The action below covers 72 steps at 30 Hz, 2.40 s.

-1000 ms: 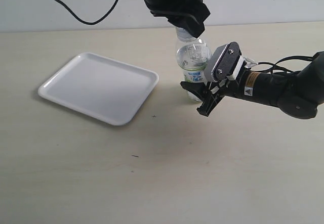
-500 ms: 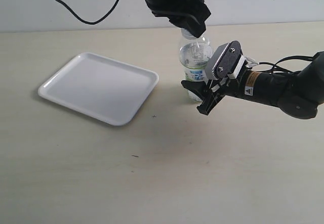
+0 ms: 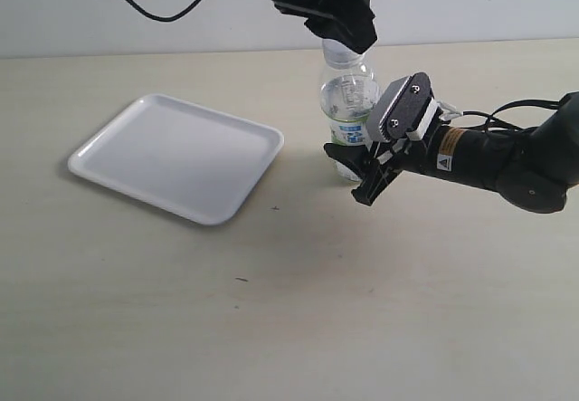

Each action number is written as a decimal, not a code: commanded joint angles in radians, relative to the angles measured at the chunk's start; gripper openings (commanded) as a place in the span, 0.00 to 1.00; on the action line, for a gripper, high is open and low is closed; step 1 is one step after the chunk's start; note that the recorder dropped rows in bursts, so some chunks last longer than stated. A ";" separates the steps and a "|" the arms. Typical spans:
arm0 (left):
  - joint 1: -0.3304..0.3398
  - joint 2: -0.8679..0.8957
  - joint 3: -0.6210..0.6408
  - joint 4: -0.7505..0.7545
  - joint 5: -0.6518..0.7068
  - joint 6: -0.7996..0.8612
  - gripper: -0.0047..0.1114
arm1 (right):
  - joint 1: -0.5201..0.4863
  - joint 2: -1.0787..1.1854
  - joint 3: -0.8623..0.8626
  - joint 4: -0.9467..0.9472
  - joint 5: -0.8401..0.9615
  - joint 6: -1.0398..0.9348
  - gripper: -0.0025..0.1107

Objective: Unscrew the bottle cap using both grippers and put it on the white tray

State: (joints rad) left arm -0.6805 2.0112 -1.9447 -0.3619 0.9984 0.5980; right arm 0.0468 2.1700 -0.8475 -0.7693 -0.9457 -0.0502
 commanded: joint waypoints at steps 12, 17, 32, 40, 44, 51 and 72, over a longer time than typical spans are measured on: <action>-0.007 -0.094 0.002 0.005 0.010 0.102 0.61 | 0.000 0.010 0.002 -0.007 0.083 0.000 0.02; -0.007 -0.106 0.002 0.052 0.103 0.243 0.61 | 0.000 0.010 0.002 -0.007 0.083 0.000 0.02; -0.007 -0.100 0.002 0.150 0.134 0.294 0.61 | 0.000 0.010 0.002 -0.007 0.083 0.000 0.02; -0.007 -0.098 0.002 0.131 0.132 0.277 0.61 | 0.000 0.010 0.002 -0.007 0.083 0.000 0.02; -0.007 -0.091 0.002 0.136 0.164 0.296 0.61 | 0.000 0.010 0.002 -0.008 0.083 0.000 0.02; -0.011 -0.072 0.002 0.126 0.184 0.552 0.61 | 0.000 0.010 0.002 -0.008 0.083 0.000 0.02; -0.011 -0.029 0.002 0.034 0.019 0.767 0.61 | 0.000 0.010 0.002 0.000 0.083 -0.019 0.02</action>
State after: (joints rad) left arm -0.6890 1.9815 -1.9447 -0.3062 1.0266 1.3496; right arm 0.0468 2.1700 -0.8475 -0.7656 -0.9449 -0.0485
